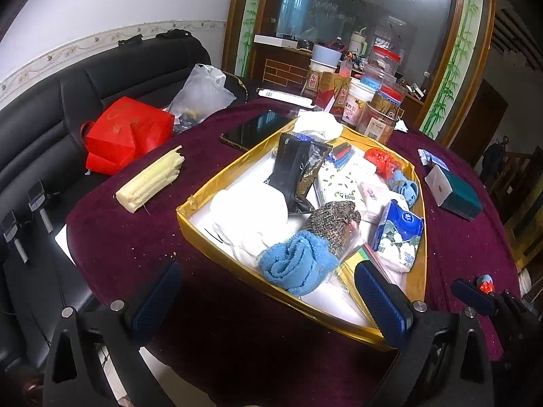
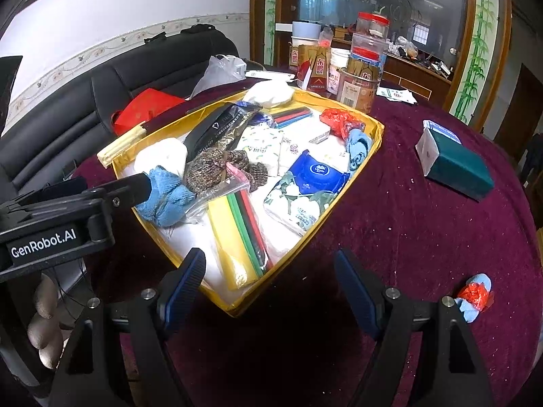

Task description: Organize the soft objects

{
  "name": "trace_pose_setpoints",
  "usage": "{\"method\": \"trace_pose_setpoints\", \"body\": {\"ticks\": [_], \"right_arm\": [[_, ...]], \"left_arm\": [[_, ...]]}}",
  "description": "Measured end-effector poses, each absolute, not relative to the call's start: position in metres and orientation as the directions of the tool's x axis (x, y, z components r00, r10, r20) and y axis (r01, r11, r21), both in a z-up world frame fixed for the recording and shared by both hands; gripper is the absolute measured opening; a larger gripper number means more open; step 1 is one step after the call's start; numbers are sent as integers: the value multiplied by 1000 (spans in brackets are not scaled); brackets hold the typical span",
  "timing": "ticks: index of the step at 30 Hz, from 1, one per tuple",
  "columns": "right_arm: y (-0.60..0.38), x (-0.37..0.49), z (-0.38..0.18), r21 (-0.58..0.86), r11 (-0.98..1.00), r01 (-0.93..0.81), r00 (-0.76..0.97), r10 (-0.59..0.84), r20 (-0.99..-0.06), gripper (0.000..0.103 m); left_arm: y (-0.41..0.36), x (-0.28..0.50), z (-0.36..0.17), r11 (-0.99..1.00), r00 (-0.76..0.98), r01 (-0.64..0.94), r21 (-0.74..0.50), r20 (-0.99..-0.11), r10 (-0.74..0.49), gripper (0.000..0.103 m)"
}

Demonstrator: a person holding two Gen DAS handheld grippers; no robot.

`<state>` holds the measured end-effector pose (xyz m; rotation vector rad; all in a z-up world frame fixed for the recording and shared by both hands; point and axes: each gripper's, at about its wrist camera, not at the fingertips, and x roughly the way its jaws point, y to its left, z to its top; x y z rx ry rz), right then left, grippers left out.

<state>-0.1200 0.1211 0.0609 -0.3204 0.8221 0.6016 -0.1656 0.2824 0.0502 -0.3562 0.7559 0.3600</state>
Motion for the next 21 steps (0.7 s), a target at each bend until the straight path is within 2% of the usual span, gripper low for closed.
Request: {"method": "trace_pose_setpoints", "body": {"ticks": [21], "right_arm": [[113, -120, 59, -22, 787, -617, 520, 387, -761, 78]], "left_arm": [[280, -161, 50, 870, 651, -463, -170, -731, 204, 103]]}}
